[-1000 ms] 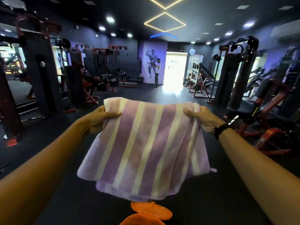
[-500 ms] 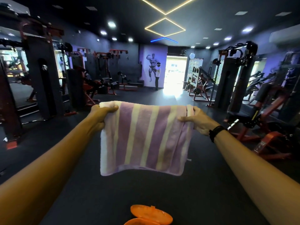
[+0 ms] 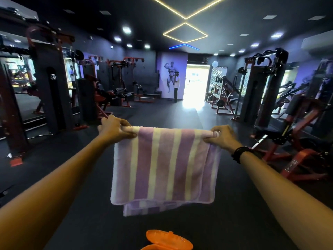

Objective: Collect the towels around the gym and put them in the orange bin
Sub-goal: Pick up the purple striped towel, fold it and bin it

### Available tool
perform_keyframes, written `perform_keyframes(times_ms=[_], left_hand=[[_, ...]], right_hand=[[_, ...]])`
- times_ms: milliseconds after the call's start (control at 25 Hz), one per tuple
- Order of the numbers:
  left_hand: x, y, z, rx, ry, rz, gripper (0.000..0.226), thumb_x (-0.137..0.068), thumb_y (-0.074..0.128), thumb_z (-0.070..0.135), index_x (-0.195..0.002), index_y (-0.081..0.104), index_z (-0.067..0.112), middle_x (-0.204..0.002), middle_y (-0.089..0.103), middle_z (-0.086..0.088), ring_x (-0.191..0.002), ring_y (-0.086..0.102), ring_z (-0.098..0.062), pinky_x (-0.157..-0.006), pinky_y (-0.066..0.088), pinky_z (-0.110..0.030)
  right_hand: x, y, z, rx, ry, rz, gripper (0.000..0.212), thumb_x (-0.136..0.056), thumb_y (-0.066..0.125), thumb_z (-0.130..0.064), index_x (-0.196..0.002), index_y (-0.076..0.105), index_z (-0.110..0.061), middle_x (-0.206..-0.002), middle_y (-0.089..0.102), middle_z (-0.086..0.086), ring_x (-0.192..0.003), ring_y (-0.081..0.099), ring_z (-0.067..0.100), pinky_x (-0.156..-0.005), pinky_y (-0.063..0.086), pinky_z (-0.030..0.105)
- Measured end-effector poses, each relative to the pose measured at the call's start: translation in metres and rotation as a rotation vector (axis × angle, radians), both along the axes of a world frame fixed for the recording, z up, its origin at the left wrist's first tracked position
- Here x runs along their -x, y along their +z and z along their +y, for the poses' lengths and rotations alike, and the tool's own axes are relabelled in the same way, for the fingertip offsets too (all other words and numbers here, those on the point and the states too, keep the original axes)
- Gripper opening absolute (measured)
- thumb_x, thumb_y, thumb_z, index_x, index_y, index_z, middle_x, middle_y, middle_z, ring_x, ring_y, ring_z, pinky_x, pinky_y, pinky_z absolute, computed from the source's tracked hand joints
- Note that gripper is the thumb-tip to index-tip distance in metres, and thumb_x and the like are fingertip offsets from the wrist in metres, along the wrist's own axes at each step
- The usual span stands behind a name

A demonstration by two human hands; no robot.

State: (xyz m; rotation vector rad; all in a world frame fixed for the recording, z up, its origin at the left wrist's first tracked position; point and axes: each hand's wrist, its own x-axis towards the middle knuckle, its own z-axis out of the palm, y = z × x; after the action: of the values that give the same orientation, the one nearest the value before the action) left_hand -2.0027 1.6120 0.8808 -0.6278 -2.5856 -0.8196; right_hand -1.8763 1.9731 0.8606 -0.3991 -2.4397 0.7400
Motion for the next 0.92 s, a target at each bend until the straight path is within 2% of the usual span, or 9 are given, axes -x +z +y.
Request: perform_keyframes(times_ms=[80,200,280,360,480,600,760,840,920], left_hand=[[0.008,0.003,-0.010,0.072,-0.190,-0.128,0.030,-0.067,0.083,0.040,-0.088,0.072,0.021,-0.093,0.065,-0.005,-0.095,0.057,-0.021,-0.080,0.044,-0.034],[0.004,0.002,-0.022,0.106,-0.427,-0.330,0.049,-0.057,0.077,0.057,-0.084,0.071,0.017,-0.082,0.069,-0.001,-0.077,0.062,-0.010,-0.074,0.052,-0.035],[0.006,-0.004,-0.020,0.117,-0.306,-0.290,0.055,-0.050,0.070,0.067,-0.079,0.071,0.020,-0.078,0.069,0.001,-0.075,0.064,-0.013,-0.074,0.053,-0.038],[0.000,-0.005,-0.007,0.083,-0.158,-0.253,0.057,-0.046,0.064,0.069,-0.070,0.068,0.019,-0.071,0.066,0.000,-0.070,0.062,-0.015,-0.062,0.049,-0.031],[-0.023,0.011,0.032,-0.054,-0.060,-0.351,0.037,-0.067,0.072,0.045,-0.070,0.061,0.010,-0.073,0.061,-0.006,-0.061,0.055,-0.018,-0.045,0.044,-0.022],[-0.041,0.026,0.065,-0.206,-0.189,-0.533,0.016,-0.082,0.067,0.021,-0.076,0.058,0.009,-0.070,0.054,-0.015,-0.051,0.053,-0.020,-0.042,0.046,-0.021],[-0.059,0.039,0.084,-0.348,-0.304,-0.588,0.018,-0.084,0.068,0.018,-0.087,0.055,0.007,-0.078,0.057,-0.015,-0.053,0.058,-0.016,-0.042,0.047,-0.020],[-0.062,0.037,0.088,-0.387,-0.320,-0.599,0.022,-0.088,0.065,0.018,-0.099,0.051,0.006,-0.091,0.058,-0.017,-0.064,0.060,-0.016,-0.045,0.051,-0.022],[-0.065,0.033,0.088,-0.431,-0.411,-0.655,0.022,-0.094,0.058,0.015,-0.110,0.045,0.007,-0.103,0.058,-0.018,-0.076,0.063,-0.020,-0.058,0.059,-0.028]], right_hand=[[-0.008,0.003,0.002,0.055,0.160,-0.021,0.038,-0.051,0.083,-0.049,-0.067,0.065,-0.019,-0.076,0.061,0.006,-0.075,0.054,0.016,-0.064,0.039,0.026],[-0.028,0.014,0.001,0.377,0.465,-0.214,0.027,-0.066,0.085,-0.019,-0.076,0.062,-0.008,-0.071,0.061,0.001,-0.068,0.057,0.011,-0.060,0.045,0.022],[-0.026,0.012,-0.005,0.291,0.367,-0.224,0.031,-0.063,0.087,-0.026,-0.069,0.060,-0.013,-0.066,0.057,-0.001,-0.066,0.053,0.012,-0.054,0.040,0.017],[-0.016,0.007,-0.018,0.130,0.105,-0.055,0.034,-0.059,0.087,-0.033,-0.063,0.057,-0.017,-0.063,0.053,-0.002,-0.065,0.048,0.014,-0.048,0.032,0.020],[-0.001,0.008,-0.058,0.115,-0.032,0.092,0.026,-0.068,0.082,-0.025,-0.069,0.059,-0.011,-0.069,0.054,0.002,-0.069,0.048,0.017,-0.049,0.032,0.018],[0.008,0.014,-0.091,0.205,0.222,0.098,0.029,-0.071,0.082,-0.025,-0.079,0.064,-0.003,-0.074,0.058,0.004,-0.069,0.050,0.014,-0.058,0.038,0.027],[0.004,0.023,-0.108,0.676,0.662,0.000,0.057,-0.074,0.071,-0.047,-0.104,0.061,0.000,-0.100,0.065,0.017,-0.089,0.061,0.023,-0.084,0.051,0.041],[0.000,0.024,-0.108,0.603,0.677,-0.049,0.069,-0.066,0.081,-0.047,-0.114,0.053,-0.006,-0.111,0.061,0.013,-0.097,0.060,0.020,-0.089,0.053,0.036],[0.001,0.019,-0.105,0.405,0.559,0.025,0.068,-0.059,0.089,-0.023,-0.112,0.049,-0.009,-0.105,0.056,0.004,-0.090,0.057,0.015,-0.075,0.054,0.023]])
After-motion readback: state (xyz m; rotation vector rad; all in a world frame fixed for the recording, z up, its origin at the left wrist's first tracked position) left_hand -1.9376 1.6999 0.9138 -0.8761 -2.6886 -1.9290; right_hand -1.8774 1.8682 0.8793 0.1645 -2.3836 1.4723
